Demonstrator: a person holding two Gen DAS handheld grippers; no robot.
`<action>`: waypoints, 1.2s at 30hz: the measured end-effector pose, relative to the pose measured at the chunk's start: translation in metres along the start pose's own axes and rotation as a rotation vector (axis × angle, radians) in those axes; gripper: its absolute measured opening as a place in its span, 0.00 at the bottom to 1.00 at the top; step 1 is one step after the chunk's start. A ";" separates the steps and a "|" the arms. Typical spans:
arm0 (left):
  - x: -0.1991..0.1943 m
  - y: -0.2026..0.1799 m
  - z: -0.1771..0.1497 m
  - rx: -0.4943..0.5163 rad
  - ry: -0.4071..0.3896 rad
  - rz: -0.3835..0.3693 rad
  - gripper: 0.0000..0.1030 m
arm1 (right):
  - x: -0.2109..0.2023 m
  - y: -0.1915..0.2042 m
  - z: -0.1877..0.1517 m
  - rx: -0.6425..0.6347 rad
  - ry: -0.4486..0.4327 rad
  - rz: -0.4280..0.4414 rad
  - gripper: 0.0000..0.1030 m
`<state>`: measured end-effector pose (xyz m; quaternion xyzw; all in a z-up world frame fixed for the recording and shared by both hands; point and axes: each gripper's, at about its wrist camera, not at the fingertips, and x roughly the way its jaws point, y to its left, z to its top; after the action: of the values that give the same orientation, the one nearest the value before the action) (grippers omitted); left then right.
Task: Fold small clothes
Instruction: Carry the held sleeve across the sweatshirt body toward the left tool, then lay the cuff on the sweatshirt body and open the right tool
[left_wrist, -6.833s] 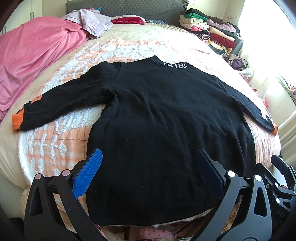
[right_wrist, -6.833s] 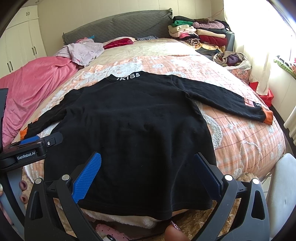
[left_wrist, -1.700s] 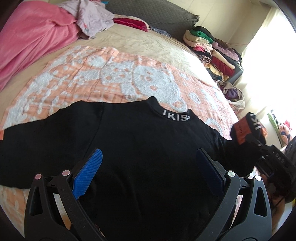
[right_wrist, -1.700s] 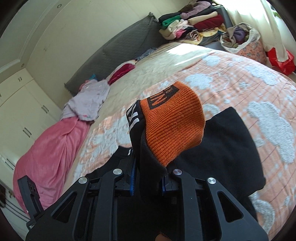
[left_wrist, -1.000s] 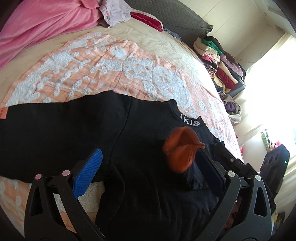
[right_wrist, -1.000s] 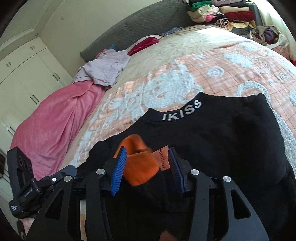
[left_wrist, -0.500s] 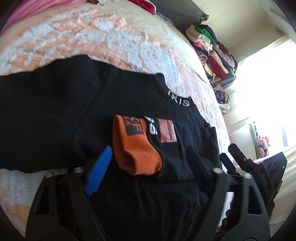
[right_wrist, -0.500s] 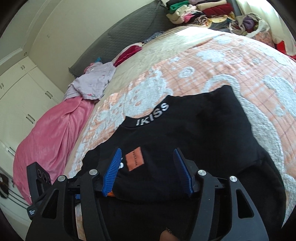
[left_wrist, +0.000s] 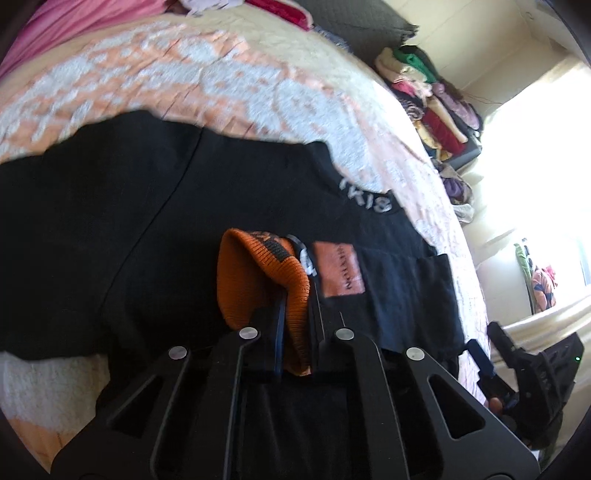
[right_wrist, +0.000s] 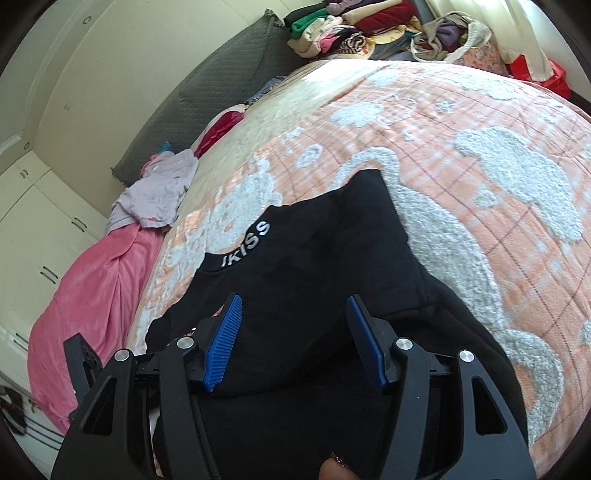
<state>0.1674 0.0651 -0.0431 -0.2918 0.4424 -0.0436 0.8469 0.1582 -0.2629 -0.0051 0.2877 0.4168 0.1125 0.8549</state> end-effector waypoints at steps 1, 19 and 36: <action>-0.005 -0.004 0.003 0.021 -0.017 -0.006 0.03 | -0.001 -0.003 0.000 0.006 -0.001 -0.007 0.57; -0.044 -0.002 0.016 0.122 -0.136 0.161 0.13 | 0.003 -0.001 0.002 -0.091 -0.015 -0.162 0.57; 0.025 -0.009 -0.007 0.216 0.076 0.170 0.46 | 0.020 0.037 0.015 -0.244 0.002 -0.167 0.74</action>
<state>0.1785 0.0457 -0.0594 -0.1586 0.4900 -0.0300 0.8567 0.1842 -0.2308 0.0113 0.1461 0.4235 0.0911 0.8894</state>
